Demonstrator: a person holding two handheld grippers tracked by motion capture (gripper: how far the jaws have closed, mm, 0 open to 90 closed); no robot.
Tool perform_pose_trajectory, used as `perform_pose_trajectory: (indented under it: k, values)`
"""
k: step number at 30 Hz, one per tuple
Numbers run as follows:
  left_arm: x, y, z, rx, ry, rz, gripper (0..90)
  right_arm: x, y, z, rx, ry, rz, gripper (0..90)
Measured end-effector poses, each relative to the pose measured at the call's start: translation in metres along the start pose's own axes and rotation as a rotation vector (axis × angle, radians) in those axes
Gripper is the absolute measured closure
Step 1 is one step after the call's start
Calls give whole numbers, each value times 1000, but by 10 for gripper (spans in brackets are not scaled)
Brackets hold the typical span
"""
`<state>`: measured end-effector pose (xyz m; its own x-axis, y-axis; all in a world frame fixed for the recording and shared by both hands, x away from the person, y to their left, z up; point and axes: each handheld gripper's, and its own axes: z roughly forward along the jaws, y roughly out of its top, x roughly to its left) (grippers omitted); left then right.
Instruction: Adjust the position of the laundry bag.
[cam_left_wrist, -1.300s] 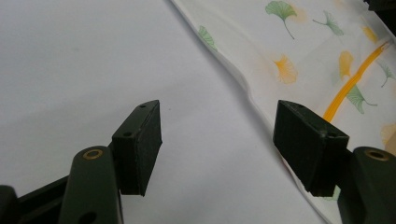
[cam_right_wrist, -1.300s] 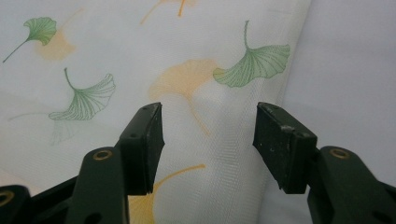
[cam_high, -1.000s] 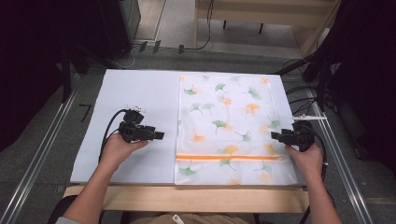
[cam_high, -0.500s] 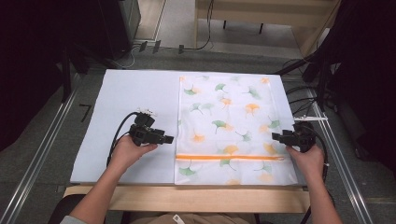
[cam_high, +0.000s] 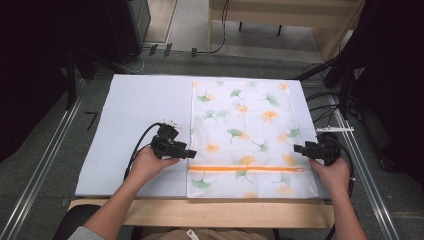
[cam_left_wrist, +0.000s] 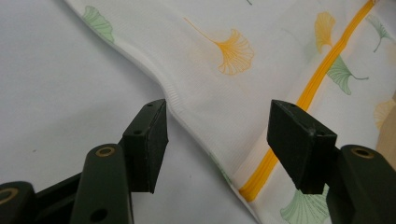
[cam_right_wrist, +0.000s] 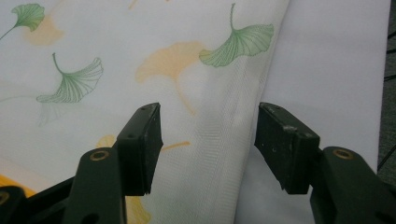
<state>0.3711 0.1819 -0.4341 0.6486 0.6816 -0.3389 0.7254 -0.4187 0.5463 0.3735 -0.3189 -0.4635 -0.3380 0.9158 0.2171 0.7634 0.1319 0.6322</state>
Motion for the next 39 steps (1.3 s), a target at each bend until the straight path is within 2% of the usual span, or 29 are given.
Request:
perform_pose_trajectory:
  k: [4,8,12,16,20,23,25,28,30,32,34,35,37,39]
  values:
    - [-2,3,7,11,20,19,390,0,-2,-2,-3,1,-2,423]
    - [-1,4,13,14,30,4,389,-2,-3,-2,1,-4,1,422]
    - [2,4,18,22,46,-29,388,-3,-3,1,10,-7,4,421]
    - [2,4,24,10,72,-29,398,-3,-3,4,24,-16,-4,413]
    - [0,5,27,-1,61,-30,381,-3,-3,8,40,-18,-5,409]
    - [-5,6,31,-2,73,-12,389,-1,-2,10,36,-14,-1,396]
    - [-7,7,32,-2,91,-6,425,1,-2,12,34,19,5,394]
    - [-8,7,33,-1,97,-7,519,7,-1,13,36,8,-31,442]
    - [-8,7,34,-3,99,-14,548,8,-1,14,37,1,-30,471]
    - [-7,7,34,-3,103,-14,618,9,0,14,36,-14,-14,571]
    - [-6,7,34,-5,101,-15,630,10,1,15,37,-25,-11,598]
    - [-6,7,35,-6,93,-13,648,11,2,15,37,-32,-21,631]
    - [-7,7,35,-2,105,5,689,15,2,16,42,-67,-48,690]
    - [-8,7,36,-6,111,12,758,17,3,17,49,-88,-52,818]
